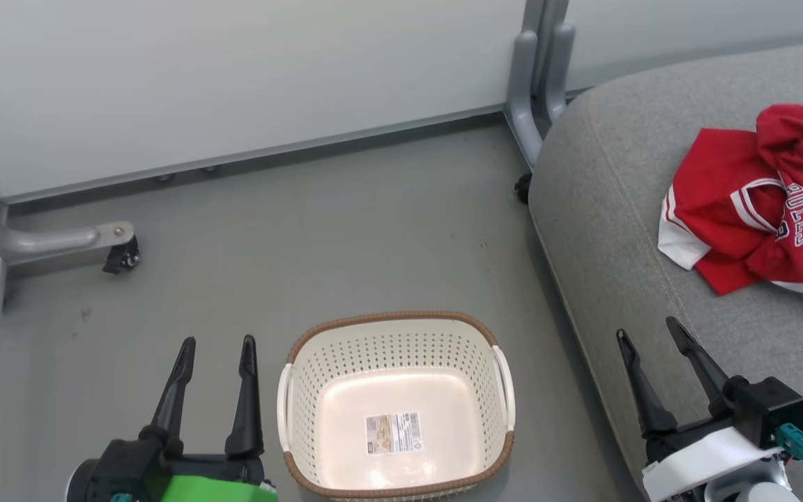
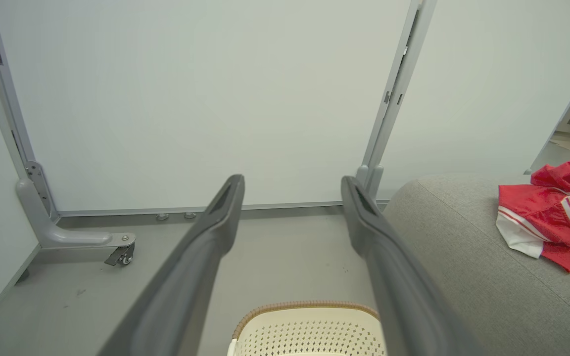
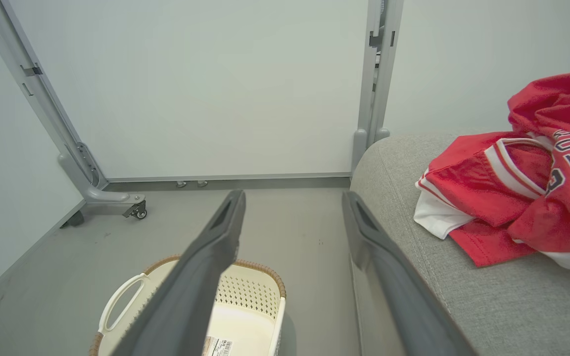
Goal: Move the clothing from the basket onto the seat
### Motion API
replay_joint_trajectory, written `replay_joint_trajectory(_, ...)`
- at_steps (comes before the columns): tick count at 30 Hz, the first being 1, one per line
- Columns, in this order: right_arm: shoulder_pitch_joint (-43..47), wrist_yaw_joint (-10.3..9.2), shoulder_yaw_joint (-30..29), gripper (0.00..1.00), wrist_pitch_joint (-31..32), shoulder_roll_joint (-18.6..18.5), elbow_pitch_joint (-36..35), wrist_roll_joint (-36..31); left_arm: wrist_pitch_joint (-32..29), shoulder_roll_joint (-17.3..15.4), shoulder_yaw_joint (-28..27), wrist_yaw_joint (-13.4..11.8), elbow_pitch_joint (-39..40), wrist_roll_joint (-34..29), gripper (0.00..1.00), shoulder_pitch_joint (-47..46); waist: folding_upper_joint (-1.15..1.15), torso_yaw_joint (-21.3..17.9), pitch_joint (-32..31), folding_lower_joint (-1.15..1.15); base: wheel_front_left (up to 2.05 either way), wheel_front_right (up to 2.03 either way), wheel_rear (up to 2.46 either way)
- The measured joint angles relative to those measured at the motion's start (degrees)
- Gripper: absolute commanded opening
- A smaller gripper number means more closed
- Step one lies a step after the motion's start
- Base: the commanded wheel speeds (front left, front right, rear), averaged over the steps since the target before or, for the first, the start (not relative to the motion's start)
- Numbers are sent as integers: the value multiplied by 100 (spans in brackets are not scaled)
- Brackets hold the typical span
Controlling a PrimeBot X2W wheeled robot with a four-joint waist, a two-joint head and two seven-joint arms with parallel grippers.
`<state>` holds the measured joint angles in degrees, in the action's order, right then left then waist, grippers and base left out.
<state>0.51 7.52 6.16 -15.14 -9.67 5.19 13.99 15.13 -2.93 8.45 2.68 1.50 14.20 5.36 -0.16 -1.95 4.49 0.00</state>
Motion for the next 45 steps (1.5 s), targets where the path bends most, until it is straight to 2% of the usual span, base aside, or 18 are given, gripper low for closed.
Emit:
replay_joint_trajectory(7,467,0,-283,100,0,256,-353,-190,0,3,-303,196,143,-14,100,532,0,255,-495,0,0,0,0)
replay_joint_trajectory(16,854,0,-240,100,0,343,-349,-298,0,4,-460,336,132,-388,100,1032,0,258,-913,0,0,0,0)
replay_joint_trajectory(34,935,0,-224,100,0,388,-325,-341,-1,5,-426,313,33,-222,100,1076,0,164,-1003,0,0,0,0)
replay_joint_trajectory(35,934,0,-225,0,0,389,-325,-341,-1,5,-436,276,31,-227,0,1076,0,163,-999,0,0,0,0)
replay_joint_trajectory(40,972,0,-191,0,9,439,-89,-302,-3,12,-417,279,-216,-203,0,1077,0,162,-994,0,0,0,0)
replay_joint_trajectory(45,961,0,-208,0,119,445,-25,233,-105,10,-431,280,-276,354,0,1062,0,163,-971,0,0,0,0)
